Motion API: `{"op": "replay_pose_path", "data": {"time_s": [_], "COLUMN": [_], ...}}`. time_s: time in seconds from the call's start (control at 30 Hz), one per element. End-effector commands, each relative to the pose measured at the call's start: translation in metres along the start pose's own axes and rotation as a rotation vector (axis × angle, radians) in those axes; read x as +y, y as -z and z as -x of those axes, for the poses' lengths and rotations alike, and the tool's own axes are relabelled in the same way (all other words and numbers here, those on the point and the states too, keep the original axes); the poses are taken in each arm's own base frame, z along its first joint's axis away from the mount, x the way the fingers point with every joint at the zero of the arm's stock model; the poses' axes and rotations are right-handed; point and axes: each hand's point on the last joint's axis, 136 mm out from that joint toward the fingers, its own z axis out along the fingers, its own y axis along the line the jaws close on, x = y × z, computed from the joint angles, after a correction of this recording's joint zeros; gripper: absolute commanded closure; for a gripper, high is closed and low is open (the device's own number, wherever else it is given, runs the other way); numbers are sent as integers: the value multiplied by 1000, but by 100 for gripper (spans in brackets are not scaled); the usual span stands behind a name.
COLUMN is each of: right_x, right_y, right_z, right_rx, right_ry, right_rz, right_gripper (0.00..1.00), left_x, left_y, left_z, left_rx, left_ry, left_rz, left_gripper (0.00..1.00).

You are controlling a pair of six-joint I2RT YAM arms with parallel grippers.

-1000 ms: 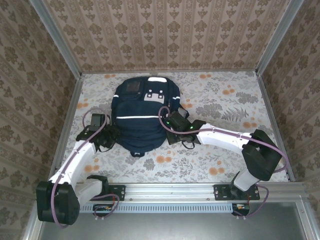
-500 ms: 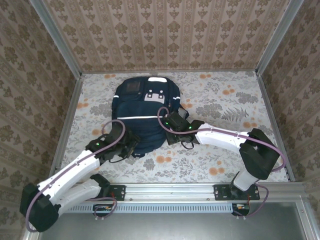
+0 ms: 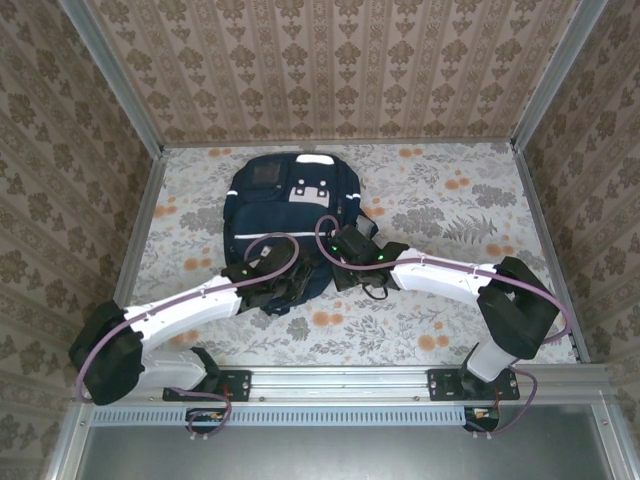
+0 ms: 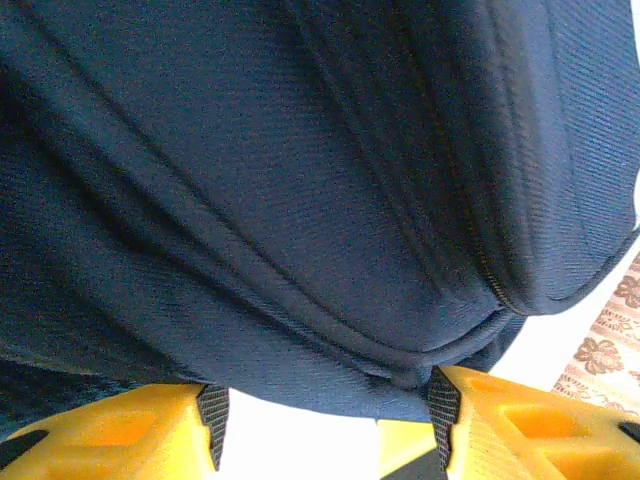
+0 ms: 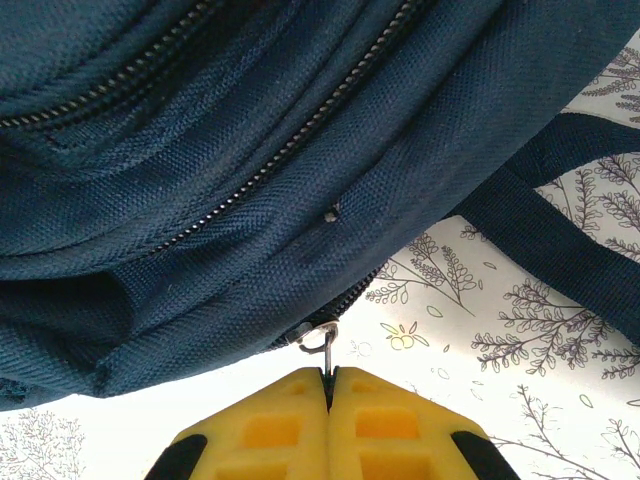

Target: Pack the student bag

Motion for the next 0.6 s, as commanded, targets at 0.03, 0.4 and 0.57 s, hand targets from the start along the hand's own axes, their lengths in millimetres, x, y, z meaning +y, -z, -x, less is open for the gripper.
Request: {"op": "replay_pose_path", "data": {"time_s": [0.03, 0.4, 0.57], "right_x": [-3, -15, -46], "right_y": [1, 1, -2], "right_z": [3, 7, 13], "right_rx": [-26, -36, -46], "right_ry": [1, -2, -46], "right_rz": [-19, -69, -156], "right_gripper": [100, 100, 100], "left_x": [-19, 14, 30], "left_y": [-12, -5, 28], "left_z": [-5, 10, 32], "left_rx": [-4, -93, -161], "left_ry": [78, 82, 68], "left_rz": [-48, 46, 43], "left_gripper": [42, 100, 100]}}
